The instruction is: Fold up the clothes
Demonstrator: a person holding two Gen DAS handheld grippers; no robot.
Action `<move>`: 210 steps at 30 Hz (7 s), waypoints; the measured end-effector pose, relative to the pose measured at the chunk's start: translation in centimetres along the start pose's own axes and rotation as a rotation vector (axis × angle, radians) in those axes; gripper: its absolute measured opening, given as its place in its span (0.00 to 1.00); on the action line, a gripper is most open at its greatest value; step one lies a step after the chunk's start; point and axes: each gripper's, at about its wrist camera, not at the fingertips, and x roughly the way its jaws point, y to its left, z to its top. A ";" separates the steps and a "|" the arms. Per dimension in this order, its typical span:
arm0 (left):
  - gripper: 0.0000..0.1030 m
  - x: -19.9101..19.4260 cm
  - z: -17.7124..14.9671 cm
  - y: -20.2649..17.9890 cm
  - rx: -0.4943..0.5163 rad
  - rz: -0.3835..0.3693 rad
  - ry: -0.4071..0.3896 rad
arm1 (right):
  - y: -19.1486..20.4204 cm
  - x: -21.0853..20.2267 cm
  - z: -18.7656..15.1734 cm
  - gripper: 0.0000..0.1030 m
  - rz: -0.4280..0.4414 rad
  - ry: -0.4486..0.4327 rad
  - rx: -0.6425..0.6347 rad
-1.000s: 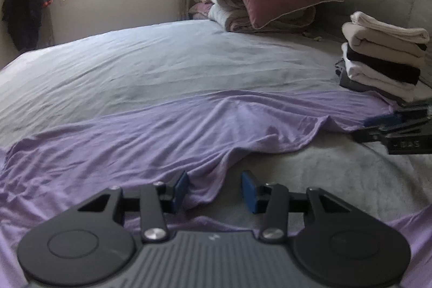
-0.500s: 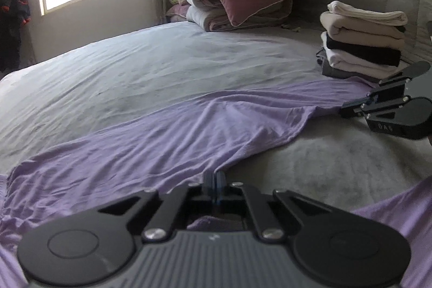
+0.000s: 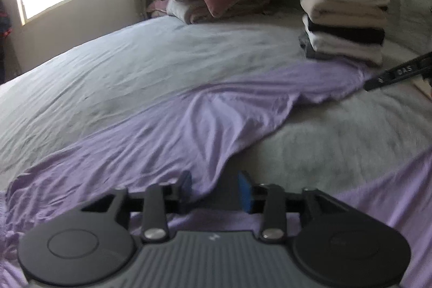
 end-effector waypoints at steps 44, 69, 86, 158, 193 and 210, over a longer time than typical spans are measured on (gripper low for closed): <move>0.51 6.5 8.5 -8.7 0.030 -0.100 0.047 | -9.4 0.7 3.0 0.39 -0.061 -0.098 0.241; 0.50 -3.0 -0.4 3.1 -0.135 0.008 -0.014 | 3.1 1.3 1.5 0.59 0.181 -0.022 -0.030; 0.63 0.0 -2.0 3.8 -0.162 -0.015 -0.019 | 9.2 12.4 7.1 0.26 0.216 0.053 -0.410; 0.03 -10.4 -9.9 20.0 -0.652 0.347 0.031 | 42.1 3.9 3.5 0.00 0.506 0.022 -0.648; 0.04 -11.8 -9.4 19.8 -0.730 0.196 -0.093 | 41.7 7.4 0.0 0.55 0.479 0.152 -0.633; 0.03 -9.7 -10.2 20.6 -0.737 0.221 0.003 | 44.8 10.3 -0.5 0.05 0.514 0.206 -0.690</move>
